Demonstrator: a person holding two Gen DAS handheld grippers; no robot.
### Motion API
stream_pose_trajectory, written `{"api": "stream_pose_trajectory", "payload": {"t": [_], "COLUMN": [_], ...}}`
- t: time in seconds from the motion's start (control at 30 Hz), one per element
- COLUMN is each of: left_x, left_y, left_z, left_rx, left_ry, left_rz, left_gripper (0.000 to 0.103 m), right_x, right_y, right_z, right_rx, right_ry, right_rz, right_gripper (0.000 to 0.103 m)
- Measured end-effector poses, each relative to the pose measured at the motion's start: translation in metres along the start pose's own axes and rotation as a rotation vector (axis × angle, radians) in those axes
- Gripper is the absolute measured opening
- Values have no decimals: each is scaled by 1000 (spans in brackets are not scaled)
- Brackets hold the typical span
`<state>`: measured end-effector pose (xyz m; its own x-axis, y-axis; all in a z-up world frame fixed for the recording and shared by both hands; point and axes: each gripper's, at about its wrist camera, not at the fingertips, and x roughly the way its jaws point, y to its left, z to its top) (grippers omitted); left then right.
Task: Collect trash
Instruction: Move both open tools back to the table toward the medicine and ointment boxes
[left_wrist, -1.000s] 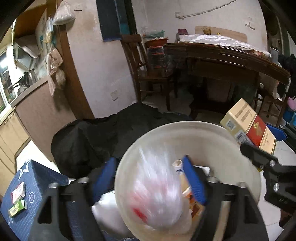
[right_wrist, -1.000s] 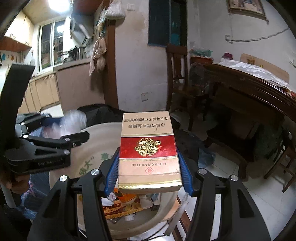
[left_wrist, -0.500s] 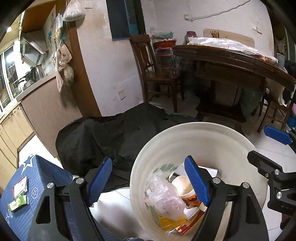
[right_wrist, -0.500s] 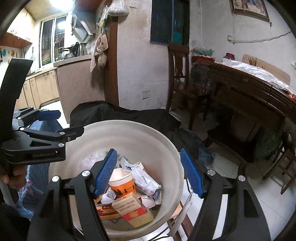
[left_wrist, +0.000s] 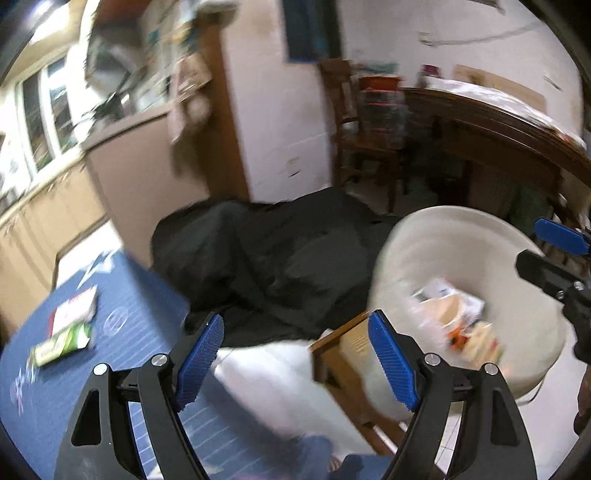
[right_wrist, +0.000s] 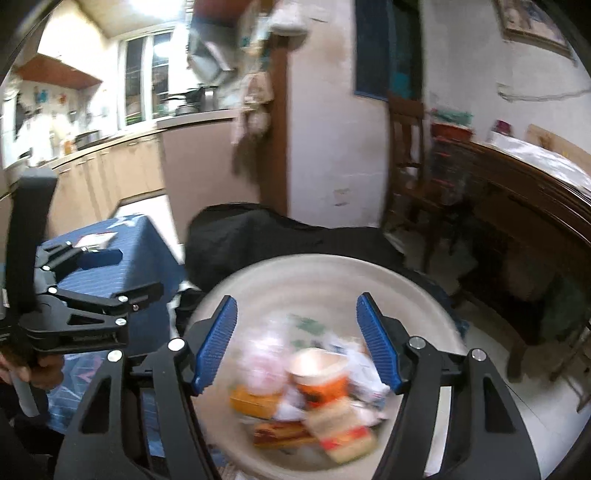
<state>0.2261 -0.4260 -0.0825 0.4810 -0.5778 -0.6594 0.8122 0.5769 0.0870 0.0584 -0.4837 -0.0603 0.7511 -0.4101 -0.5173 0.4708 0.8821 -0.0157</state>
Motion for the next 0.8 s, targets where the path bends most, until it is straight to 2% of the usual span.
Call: {"api": "stream_pose_trajectory", "payload": {"t": [0.2,0.3,0.37,0.47,0.63,0.7,0.8], "left_x": [-11,-23,-32,-47,-69,-78,-92], "left_y": [118,178,212,263,291,300,316], "left_z": [-32,-52,-67,-95,-135,-148,-163], "left_rx": [-195,-293,-367,-494,-585,-611,-650], "left_ry": [43,54,63,85,109,119,123], "left_rz": [137,222,265,328,363,373,405], "left_gripper": [81,81,81,81,81,81,81], "right_x": [41,83,110,184,294,336,371], "right_y": [82,137,172,244,338,369,395], "right_z": [25,46,59,99,141,147,147], "right_rx": [-98,-155,-207,-317,-483,-559,-616], "right_ry": [11,56,83,162,217,261,281], "right_rz": [195,353,412,487,407,366,317], "right_gripper": [64,57,56,55,55,44,42]}}
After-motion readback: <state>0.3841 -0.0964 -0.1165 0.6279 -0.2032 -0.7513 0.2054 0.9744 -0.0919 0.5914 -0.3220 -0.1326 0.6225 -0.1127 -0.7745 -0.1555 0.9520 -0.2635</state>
